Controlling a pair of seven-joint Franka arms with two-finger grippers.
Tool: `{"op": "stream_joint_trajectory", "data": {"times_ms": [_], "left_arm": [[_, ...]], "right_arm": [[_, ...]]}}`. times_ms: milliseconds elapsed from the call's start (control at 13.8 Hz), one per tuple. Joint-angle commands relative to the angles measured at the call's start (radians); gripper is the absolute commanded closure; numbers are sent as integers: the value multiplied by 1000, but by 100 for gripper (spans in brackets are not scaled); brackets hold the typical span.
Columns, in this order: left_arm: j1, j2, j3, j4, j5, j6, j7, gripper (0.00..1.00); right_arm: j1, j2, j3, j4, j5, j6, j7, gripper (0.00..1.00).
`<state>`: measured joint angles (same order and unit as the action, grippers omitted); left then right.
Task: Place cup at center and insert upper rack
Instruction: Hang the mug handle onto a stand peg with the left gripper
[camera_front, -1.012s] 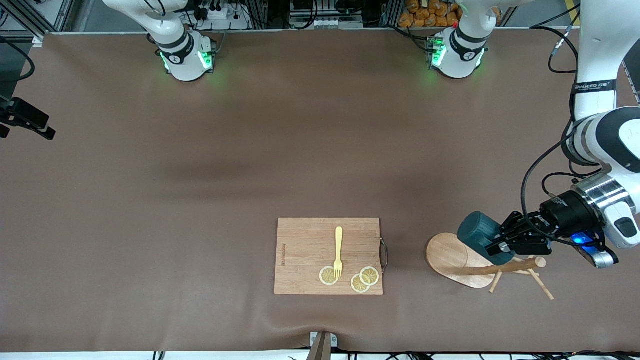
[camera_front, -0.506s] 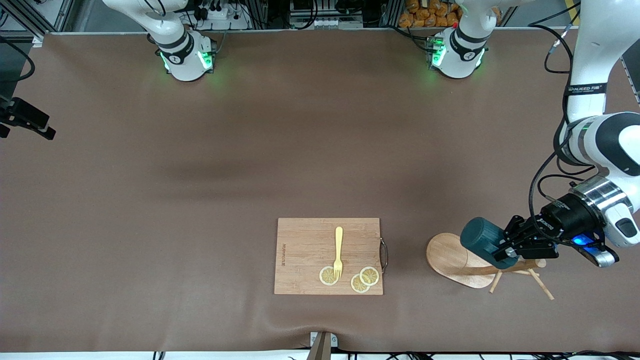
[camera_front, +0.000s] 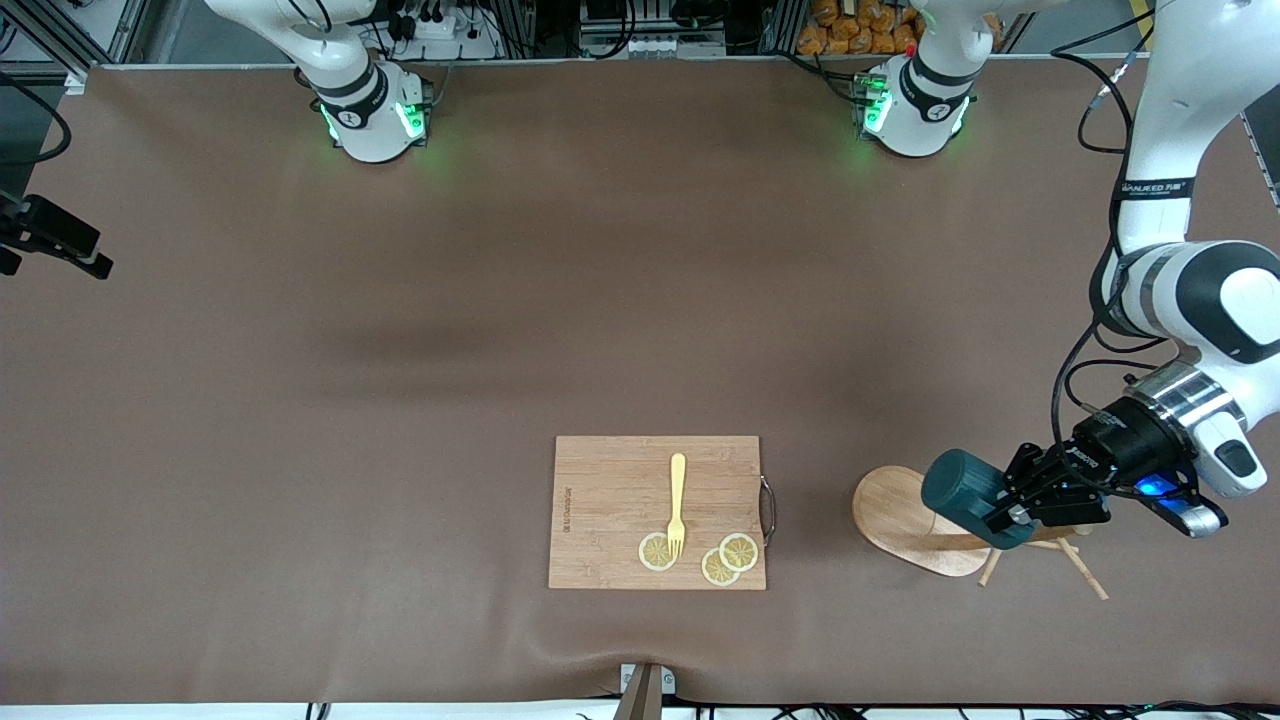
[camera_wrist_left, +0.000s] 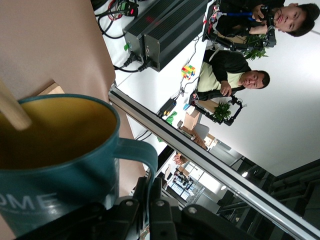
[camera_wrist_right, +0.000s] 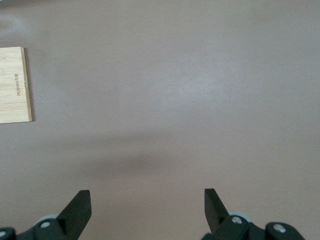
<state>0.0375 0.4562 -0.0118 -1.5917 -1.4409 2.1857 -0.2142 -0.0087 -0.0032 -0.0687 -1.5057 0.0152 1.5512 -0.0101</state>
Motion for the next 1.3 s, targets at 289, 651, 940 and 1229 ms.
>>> {"op": "stream_joint_trajectory", "data": {"times_ms": [289,651,940,1229], "left_arm": [[16,27,-10,2,-55,91,13,100],[19,38,-8,-1,-76,128,9,100],[22,50,-7,-2,-75,134,13,100],[22,50,-5,-5,-75,137,13,100]], "right_arm": [[-5,-14,3,-10,0,-7,4,0],[-5,-14,3,-10,0,-7,4,0],[-7,-14,3,-10,0,-8,4,0],[-7,-14,1,-10,0,-8,4,0]]}}
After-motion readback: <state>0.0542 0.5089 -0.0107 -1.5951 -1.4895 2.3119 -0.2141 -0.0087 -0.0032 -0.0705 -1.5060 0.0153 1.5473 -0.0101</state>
